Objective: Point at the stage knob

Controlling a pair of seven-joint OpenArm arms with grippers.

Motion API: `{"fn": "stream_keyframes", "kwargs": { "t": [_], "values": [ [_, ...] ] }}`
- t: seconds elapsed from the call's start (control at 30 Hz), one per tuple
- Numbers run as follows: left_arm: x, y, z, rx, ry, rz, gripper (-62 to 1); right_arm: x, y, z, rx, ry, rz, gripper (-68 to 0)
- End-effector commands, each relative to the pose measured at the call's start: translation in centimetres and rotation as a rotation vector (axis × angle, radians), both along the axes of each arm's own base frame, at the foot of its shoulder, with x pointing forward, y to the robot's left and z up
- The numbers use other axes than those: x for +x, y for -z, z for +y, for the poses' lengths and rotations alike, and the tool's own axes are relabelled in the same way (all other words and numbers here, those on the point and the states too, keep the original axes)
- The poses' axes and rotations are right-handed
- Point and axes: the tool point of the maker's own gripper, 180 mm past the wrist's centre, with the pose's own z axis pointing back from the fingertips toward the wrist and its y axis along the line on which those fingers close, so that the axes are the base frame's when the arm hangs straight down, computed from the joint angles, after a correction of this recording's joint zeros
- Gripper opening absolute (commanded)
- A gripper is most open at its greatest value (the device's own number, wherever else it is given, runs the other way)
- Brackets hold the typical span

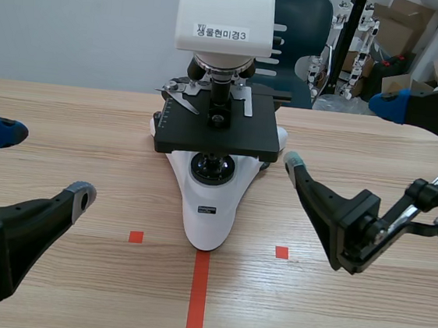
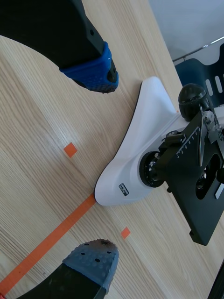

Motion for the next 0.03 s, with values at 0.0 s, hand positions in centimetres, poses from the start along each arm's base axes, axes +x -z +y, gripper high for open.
{"fn": "stream_keyframes", "kwargs": {
  "t": [0.0],
  "values": [
    [0.08, -0.98, -0.32, -0.024, 0.002, -0.028, 1.4, 0.36, -0.73, -0.02, 0.01, -0.001, -0.029, 0.4]
  ]
}}
